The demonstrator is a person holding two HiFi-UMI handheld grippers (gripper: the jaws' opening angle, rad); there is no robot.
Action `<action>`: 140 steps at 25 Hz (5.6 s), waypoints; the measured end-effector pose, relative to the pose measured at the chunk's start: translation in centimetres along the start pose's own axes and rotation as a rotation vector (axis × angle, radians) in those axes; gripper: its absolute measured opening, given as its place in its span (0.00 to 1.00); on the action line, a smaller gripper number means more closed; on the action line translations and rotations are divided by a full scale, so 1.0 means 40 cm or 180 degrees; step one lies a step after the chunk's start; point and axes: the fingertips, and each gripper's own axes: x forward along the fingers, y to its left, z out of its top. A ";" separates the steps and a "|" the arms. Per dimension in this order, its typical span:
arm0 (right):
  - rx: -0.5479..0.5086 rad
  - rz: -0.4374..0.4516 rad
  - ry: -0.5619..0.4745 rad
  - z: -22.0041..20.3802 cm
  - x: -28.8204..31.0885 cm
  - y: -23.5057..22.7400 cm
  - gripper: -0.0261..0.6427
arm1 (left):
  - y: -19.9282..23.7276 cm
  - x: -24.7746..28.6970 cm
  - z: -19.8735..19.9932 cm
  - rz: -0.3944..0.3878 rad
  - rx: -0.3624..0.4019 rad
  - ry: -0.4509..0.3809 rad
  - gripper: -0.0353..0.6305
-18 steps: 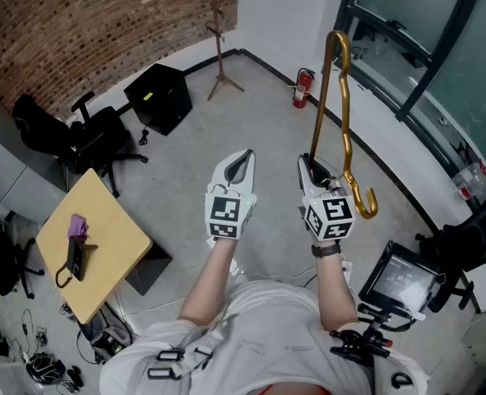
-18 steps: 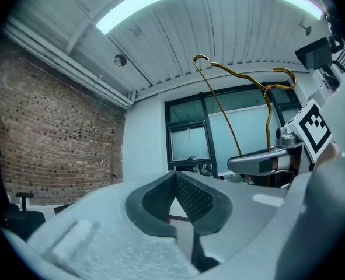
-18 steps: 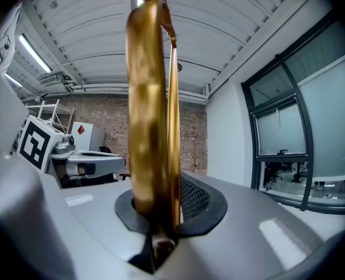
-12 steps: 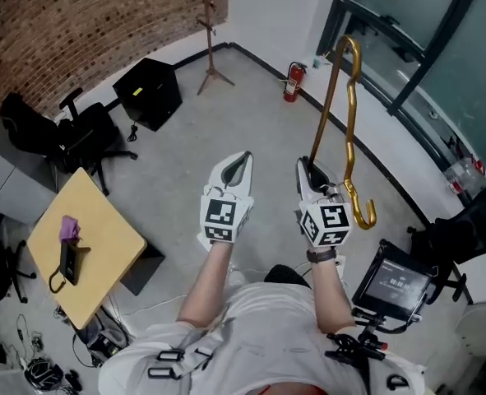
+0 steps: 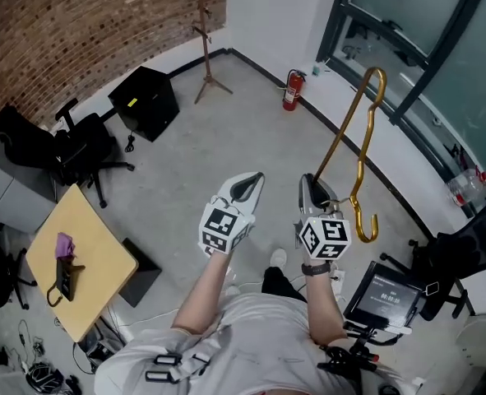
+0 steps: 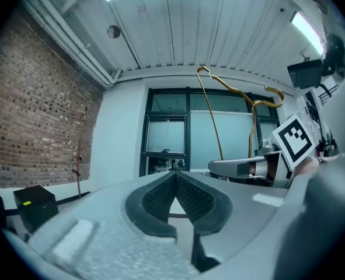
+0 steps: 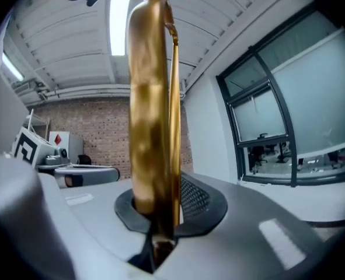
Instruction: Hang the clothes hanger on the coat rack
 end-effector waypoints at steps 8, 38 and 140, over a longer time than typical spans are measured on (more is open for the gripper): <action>-0.0212 0.0069 -0.0134 0.118 0.227 -0.267 0.10 | 0.088 0.375 0.090 -0.0067 0.0157 -0.0153 0.05; -0.0148 0.0166 0.0260 0.147 1.181 -0.906 0.10 | 0.617 1.520 0.110 -0.0228 0.0001 -0.0215 0.06; -0.2390 0.4686 0.0314 0.206 3.658 -0.093 0.68 | 2.728 1.744 0.105 0.3482 -0.0188 0.0196 0.06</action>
